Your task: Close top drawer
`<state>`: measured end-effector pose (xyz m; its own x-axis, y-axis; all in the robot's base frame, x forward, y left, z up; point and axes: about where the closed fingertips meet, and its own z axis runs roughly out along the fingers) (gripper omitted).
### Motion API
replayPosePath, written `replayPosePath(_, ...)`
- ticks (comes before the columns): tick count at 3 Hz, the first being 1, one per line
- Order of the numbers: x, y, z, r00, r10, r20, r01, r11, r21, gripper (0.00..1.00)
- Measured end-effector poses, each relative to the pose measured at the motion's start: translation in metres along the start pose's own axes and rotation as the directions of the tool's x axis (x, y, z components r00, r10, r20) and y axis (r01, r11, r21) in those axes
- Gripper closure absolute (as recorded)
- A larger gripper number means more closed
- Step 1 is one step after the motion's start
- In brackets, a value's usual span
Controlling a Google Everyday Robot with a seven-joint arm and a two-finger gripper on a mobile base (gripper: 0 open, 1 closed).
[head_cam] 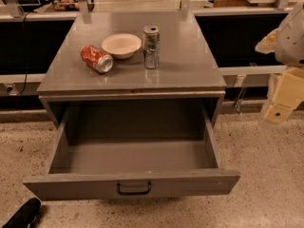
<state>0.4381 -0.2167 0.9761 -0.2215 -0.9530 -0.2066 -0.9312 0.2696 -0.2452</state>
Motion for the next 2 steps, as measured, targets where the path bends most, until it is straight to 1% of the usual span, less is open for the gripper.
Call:
replayPosePath(1,0.0,0.0,0.0,1.0,0.0,0.0,0.0,1.0,0.0,0.0)
replayPosePath(2,0.0,0.005,0.027,1.0,-0.013,0.021,0.013,0.9995,-0.028,0.0)
